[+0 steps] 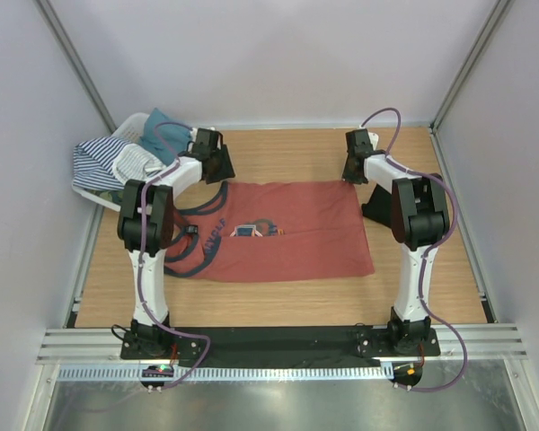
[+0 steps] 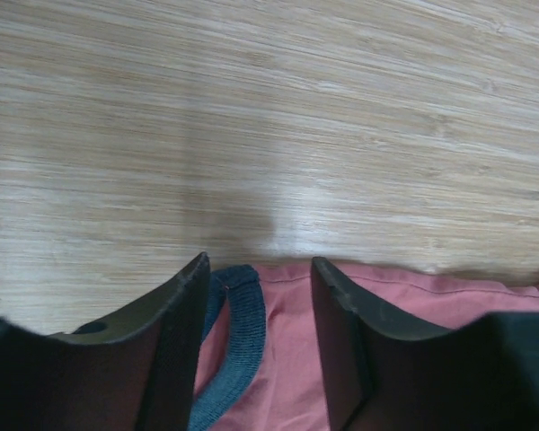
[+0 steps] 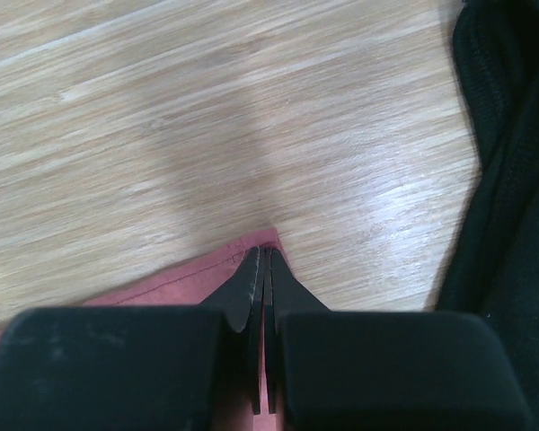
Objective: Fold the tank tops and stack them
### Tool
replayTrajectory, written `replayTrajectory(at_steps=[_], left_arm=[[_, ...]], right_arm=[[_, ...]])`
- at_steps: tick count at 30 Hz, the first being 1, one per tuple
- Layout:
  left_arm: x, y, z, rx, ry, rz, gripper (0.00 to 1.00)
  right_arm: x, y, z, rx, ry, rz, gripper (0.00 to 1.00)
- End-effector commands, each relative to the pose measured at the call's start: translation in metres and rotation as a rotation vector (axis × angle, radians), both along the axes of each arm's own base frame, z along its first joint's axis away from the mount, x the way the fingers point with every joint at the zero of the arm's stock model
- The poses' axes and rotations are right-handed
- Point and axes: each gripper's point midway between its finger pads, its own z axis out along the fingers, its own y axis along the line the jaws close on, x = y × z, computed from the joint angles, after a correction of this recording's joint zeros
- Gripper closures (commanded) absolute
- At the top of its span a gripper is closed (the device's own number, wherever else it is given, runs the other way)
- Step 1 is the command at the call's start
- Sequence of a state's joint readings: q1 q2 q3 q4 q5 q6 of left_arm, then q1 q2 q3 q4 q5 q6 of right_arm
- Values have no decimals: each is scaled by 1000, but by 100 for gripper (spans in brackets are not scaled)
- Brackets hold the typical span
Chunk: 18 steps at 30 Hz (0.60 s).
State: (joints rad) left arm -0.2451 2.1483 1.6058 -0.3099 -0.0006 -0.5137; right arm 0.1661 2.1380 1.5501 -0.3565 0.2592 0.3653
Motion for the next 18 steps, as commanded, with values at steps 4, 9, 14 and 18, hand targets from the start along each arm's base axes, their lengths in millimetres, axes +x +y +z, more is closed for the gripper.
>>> replayTrajectory(at_steps=[4, 9, 14, 18], left_arm=[[8, -2, 1, 13, -14, -16, 60], [3, -2, -4, 12, 2, -14, 59], [-2, -3, -1, 17, 6, -16, 74], [-3, -1, 5, 21, -2, -14, 100]], right_arm=[[14, -3, 11, -6, -69, -9, 99], [14, -3, 11, -5, -69, -10, 99], [15, -3, 14, -6, -73, -10, 99], [15, -3, 15, -2, -78, -17, 99]])
